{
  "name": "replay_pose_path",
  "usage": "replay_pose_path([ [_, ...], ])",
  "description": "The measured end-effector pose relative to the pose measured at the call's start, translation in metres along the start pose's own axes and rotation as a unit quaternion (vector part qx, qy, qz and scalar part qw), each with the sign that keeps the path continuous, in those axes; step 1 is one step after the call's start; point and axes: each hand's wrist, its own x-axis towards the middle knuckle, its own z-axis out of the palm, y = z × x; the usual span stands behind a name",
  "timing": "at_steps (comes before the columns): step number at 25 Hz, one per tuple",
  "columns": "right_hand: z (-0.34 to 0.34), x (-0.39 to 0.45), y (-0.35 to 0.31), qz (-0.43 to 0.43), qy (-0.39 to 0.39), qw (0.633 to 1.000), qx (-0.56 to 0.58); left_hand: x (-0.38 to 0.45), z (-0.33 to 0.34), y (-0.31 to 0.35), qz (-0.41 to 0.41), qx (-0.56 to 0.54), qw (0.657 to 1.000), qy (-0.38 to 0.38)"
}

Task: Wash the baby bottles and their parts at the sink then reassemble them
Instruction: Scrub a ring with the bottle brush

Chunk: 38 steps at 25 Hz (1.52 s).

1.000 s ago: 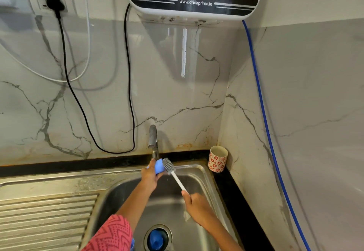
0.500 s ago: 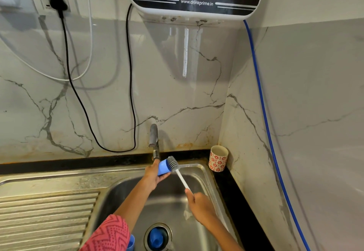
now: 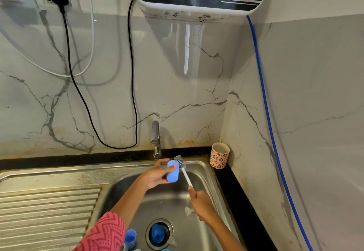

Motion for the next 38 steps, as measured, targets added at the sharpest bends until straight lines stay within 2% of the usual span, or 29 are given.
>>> replay_pose_path([
  [2,0.0,0.004,-0.003,-0.013,0.014,1.0,-0.016,0.0,0.006,0.001,0.021,0.009,1.0,0.008],
  [5,-0.003,0.005,-0.008,-0.04,0.046,0.998,-0.027,0.01,0.001,0.001,0.062,-0.041,0.992,0.106],
  [9,-0.002,-0.003,-0.01,-0.102,0.059,0.987,-0.107,0.021,-0.01,-0.009,0.121,0.126,0.962,0.212],
  [12,0.008,-0.004,-0.008,-0.094,0.063,0.985,-0.132,0.023,-0.005,-0.009,0.192,0.202,0.942,0.188],
  [16,-0.005,0.006,-0.009,-0.061,0.063,0.987,-0.135,0.025,-0.016,-0.023,0.254,0.343,0.878,0.215],
  [20,-0.006,0.004,-0.01,-0.099,0.057,0.984,-0.138,0.031,-0.022,-0.024,0.277,0.37,0.859,0.222],
  [23,-0.008,0.006,-0.005,-0.067,0.062,0.987,-0.132,0.037,-0.023,-0.028,0.304,0.421,0.826,0.218],
  [26,-0.019,0.009,-0.008,-0.077,0.064,0.99,-0.104,0.04,-0.022,-0.03,0.285,0.418,0.834,0.219],
  [29,-0.007,0.006,-0.006,-0.089,0.021,0.991,-0.094,0.039,-0.017,-0.025,0.263,0.358,0.861,0.246],
  [31,0.001,0.005,-0.002,-0.079,0.03,0.991,-0.101,0.032,-0.004,-0.025,0.209,0.278,0.892,0.288],
  [33,0.002,0.005,-0.005,-0.08,0.075,0.986,-0.123,0.02,0.009,-0.021,0.121,0.07,0.938,0.318],
  [35,0.005,0.002,-0.007,-0.11,0.085,0.98,-0.143,0.013,0.018,-0.015,0.034,-0.142,0.949,0.28],
  [36,0.008,-0.001,-0.009,-0.124,0.075,0.977,-0.157,0.011,0.019,-0.013,0.003,-0.207,0.946,0.25],
  [38,0.013,-0.005,-0.009,-0.124,0.084,0.97,-0.19,0.012,0.016,-0.012,-0.024,-0.26,0.942,0.211],
])
